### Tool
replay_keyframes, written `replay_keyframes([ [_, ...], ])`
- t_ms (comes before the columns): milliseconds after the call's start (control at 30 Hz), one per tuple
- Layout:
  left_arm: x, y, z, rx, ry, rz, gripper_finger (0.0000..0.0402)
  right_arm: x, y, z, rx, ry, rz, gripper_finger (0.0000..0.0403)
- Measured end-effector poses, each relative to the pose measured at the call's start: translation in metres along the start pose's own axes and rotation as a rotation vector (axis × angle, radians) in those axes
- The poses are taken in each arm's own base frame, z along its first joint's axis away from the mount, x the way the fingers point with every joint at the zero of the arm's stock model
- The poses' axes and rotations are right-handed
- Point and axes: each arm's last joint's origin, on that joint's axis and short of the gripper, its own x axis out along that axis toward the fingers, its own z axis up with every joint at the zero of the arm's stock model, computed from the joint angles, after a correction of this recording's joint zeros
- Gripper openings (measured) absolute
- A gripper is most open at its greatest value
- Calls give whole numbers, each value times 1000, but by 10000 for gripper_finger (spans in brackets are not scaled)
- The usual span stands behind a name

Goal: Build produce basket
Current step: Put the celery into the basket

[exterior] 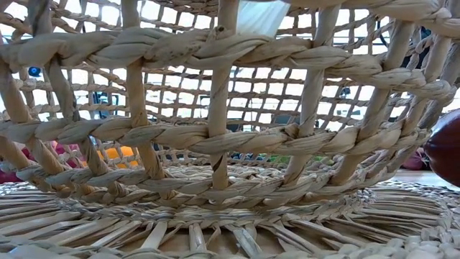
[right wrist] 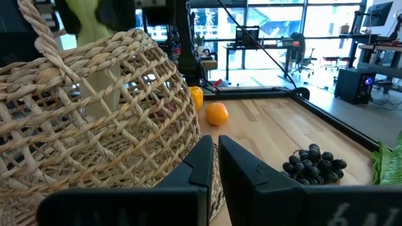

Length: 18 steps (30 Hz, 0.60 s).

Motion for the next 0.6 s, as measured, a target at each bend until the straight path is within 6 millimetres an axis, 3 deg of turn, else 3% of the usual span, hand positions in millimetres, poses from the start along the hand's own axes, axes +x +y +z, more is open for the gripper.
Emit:
replay_keyframes([
  [367,-3,-2,-18,13,102,19,70,0,0,0,2,0,0,18],
  [600,-5,-1,-21,4,116,22,143,0,0,0,0,0,0,18],
])
